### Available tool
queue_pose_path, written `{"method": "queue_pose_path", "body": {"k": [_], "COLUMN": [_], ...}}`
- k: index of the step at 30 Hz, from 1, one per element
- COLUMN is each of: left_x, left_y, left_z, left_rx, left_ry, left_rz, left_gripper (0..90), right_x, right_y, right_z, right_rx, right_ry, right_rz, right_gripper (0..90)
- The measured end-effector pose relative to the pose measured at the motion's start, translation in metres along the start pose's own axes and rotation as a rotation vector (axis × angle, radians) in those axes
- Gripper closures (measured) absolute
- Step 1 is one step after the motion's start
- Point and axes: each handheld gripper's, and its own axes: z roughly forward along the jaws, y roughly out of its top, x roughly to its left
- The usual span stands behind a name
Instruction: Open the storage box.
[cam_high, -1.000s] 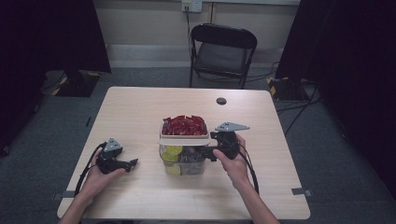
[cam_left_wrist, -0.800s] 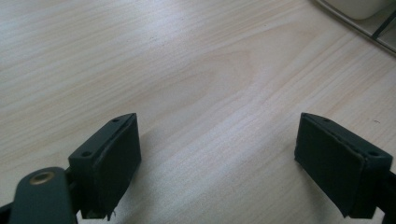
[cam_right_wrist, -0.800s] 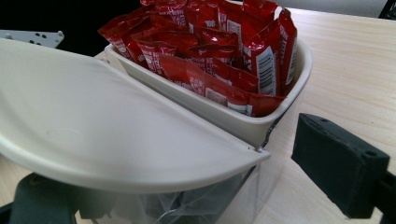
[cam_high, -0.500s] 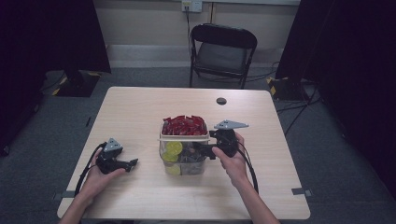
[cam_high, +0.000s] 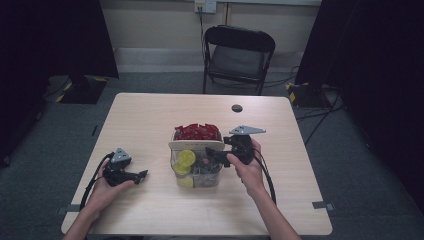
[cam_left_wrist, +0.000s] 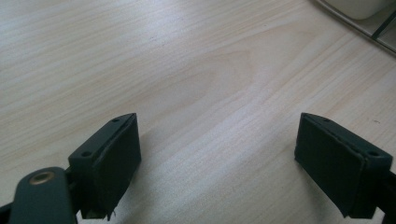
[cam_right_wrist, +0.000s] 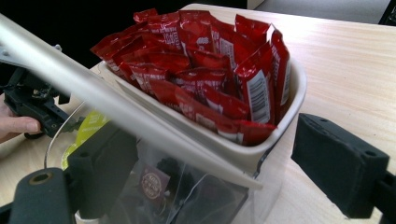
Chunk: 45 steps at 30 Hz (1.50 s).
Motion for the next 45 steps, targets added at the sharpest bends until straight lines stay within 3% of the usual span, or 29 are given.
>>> {"method": "queue_pose_path", "body": {"k": [20,24,31,32,35,38,41,44,45], "left_x": [0.0,0.003,0.0,0.0,0.002,0.003,-0.001,-0.007,-0.012], "left_y": [0.0,-0.001,0.0,0.0,0.001,0.004,0.007,0.014,0.018], "left_z": [0.0,-0.001,-0.003,-0.004,-0.008,-0.015,-0.021,-0.026,-0.03], "left_rx": [0.0,-0.016,0.0,-0.005,-0.031,-0.083,-0.102,-0.12,-0.136], "left_ry": [0.0,-0.019,-0.01,-0.021,-0.016,-0.045,-0.061,-0.077,-0.062], "left_rz": [-0.002,-0.032,-0.012,-0.019,-0.052,-0.102,-0.102,-0.081,-0.057], "left_gripper": [14.1,15.7,20.5,24.7,23.9,24.1,24.1,24.2,24.6], "right_x": [-0.008,-0.011,-0.011,-0.011,-0.012,-0.012,-0.012,-0.012,-0.012], "right_y": [0.007,0.008,0.01,0.01,0.01,0.011,0.011,0.012,0.012], "right_z": [0.007,0.006,0.006,0.006,0.006,0.006,0.005,0.005,0.004], "right_rx": [-0.018,0.002,0.005,0.007,0.011,0.011,0.012,0.01,0.009], "right_ry": [-0.003,-0.014,-0.009,-0.008,-0.009,-0.01,-0.012,-0.014,-0.013], "right_rz": [0.022,0.033,0.043,0.043,0.042,0.042,0.038,0.038,0.041], "right_gripper": [13.7,13.6,13.3,13.3,13.3,13.3,13.3,13.4,13.5]}}
